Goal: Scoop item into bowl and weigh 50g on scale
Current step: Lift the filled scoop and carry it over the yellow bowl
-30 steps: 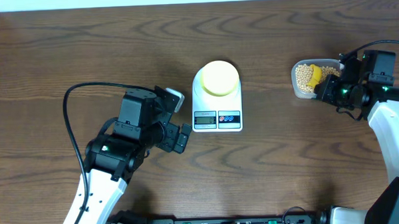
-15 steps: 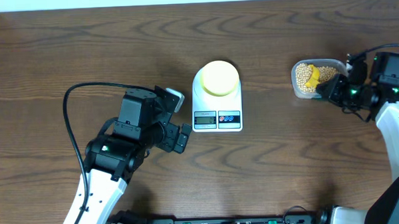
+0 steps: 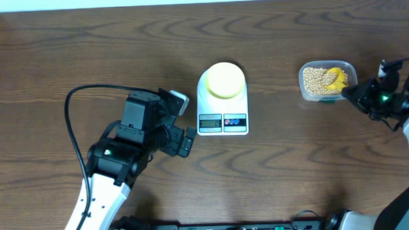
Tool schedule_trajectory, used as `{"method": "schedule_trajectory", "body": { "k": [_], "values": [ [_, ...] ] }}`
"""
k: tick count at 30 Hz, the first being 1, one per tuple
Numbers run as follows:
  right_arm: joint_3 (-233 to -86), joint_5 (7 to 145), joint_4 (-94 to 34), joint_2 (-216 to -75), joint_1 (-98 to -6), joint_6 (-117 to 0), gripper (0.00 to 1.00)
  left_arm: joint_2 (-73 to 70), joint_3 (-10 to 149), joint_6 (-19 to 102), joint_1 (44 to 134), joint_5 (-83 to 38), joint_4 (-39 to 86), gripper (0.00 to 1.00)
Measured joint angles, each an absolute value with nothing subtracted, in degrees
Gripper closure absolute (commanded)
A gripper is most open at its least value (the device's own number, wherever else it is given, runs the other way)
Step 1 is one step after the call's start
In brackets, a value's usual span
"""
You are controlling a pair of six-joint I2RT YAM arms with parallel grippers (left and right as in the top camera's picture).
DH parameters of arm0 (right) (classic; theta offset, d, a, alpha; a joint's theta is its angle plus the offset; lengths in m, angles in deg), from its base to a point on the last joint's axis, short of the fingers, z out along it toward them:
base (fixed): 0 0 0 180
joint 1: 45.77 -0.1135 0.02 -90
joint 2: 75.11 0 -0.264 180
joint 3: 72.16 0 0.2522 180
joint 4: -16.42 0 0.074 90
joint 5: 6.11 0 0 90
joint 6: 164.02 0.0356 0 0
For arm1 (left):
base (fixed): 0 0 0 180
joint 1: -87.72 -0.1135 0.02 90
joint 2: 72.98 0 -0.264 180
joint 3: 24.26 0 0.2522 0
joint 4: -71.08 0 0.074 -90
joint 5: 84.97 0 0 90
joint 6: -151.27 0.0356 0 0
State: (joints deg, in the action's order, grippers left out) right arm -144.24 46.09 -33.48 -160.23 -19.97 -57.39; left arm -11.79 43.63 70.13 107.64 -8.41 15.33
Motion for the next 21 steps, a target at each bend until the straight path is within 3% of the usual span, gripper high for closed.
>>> {"method": "schedule_trajectory", "body": {
  "k": [12,21],
  "values": [
    [-144.2,30.6,-33.5,-160.2,-15.0,-57.0,0.99,-11.8,43.6,70.1,107.6,-8.4,15.3,0.02],
    [-144.2,21.7,-30.3,-160.2,-16.8,-53.8,0.99,-11.8,43.6,70.1,107.6,-8.4,15.3,0.02]
  ]
}}
